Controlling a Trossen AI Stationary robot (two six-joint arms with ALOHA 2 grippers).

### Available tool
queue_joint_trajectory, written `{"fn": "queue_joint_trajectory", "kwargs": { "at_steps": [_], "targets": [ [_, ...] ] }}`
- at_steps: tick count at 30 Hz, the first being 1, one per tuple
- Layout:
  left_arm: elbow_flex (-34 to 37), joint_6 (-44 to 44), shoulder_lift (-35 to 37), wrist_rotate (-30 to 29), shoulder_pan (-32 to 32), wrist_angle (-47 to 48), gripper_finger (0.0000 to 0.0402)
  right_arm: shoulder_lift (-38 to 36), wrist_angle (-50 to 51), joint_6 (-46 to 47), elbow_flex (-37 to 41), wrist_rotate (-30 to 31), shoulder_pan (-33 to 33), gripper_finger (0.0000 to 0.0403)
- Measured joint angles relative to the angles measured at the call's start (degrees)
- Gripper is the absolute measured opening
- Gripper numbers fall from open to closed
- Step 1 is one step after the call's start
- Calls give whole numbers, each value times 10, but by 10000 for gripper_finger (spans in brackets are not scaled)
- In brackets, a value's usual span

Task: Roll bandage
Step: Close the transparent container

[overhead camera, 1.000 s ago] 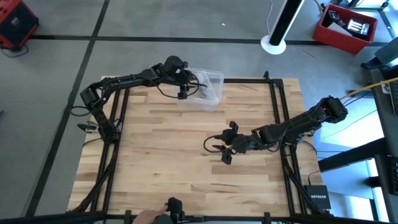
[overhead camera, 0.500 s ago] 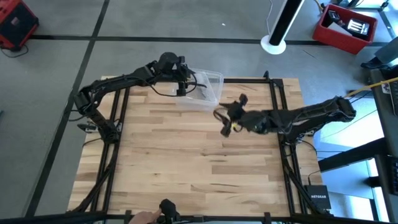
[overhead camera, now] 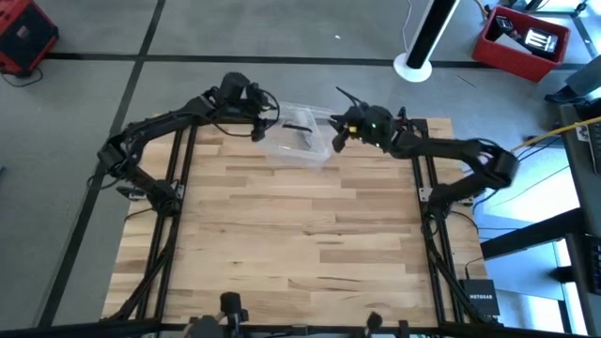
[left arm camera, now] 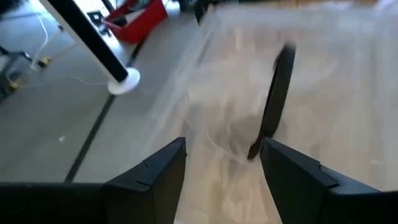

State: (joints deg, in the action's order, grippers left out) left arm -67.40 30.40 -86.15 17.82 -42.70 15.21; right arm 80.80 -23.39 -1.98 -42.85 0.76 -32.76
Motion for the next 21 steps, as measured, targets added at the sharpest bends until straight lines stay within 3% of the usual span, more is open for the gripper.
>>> {"fn": "queue_joint_trajectory", "kwargs": {
  "at_steps": [5, 21],
  "targets": [
    [49, -18, -15, 0, -11, -59, 200, 81, -56, 2, -1, -21, -47, 9],
    [138, -62, -22, 1, -13, -134, 200, 100, -47, -22, -4, -24, -51, 14]
  ]
}}
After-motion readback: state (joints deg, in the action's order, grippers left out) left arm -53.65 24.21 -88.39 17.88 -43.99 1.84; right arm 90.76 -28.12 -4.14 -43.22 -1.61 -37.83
